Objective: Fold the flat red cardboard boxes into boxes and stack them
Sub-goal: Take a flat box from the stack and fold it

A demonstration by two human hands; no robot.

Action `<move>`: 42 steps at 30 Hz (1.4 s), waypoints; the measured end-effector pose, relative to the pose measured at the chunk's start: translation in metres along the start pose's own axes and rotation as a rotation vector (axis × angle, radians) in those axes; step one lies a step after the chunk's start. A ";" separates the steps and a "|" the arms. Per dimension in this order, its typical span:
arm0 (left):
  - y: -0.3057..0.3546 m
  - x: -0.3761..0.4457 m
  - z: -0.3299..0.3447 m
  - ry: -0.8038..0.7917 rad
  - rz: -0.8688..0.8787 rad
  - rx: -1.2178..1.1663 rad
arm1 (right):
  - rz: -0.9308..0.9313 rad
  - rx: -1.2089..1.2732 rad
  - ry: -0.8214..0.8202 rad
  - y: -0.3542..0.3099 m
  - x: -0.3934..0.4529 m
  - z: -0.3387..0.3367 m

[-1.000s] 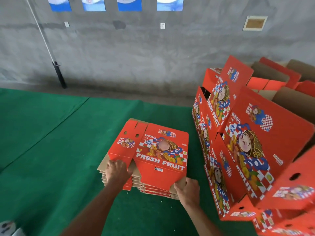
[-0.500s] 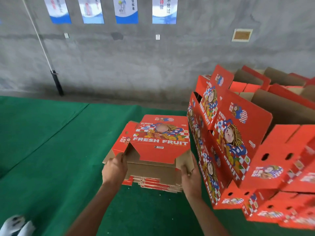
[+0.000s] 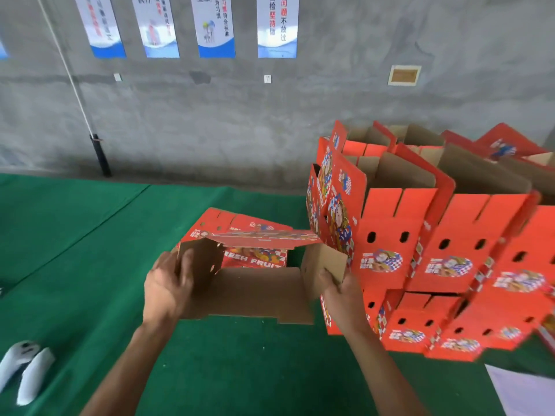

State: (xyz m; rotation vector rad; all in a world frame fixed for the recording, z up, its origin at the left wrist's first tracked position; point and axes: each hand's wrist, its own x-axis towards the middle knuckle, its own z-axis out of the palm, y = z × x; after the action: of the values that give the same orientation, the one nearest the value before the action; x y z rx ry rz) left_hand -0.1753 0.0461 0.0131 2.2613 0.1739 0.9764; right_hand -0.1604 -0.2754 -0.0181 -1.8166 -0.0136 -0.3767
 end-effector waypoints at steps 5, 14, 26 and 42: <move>0.050 -0.052 -0.027 -0.003 -0.053 0.001 | 0.011 -0.103 -0.125 -0.029 -0.028 -0.071; 0.078 -0.095 -0.072 -0.156 -0.132 -0.029 | 0.137 -0.334 -0.395 -0.053 -0.063 -0.157; 0.091 -0.126 0.032 -0.317 -0.183 -0.202 | 0.385 -0.686 -0.487 -0.014 -0.071 -0.216; 0.052 -0.100 0.075 -0.680 0.467 -0.343 | 0.452 -0.478 -0.274 0.015 -0.029 -0.222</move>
State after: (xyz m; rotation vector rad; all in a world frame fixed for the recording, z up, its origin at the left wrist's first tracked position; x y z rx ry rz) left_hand -0.2013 -0.0694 -0.0527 2.2042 -0.7806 0.3524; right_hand -0.2403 -0.4832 0.0112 -2.2562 0.3147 0.2118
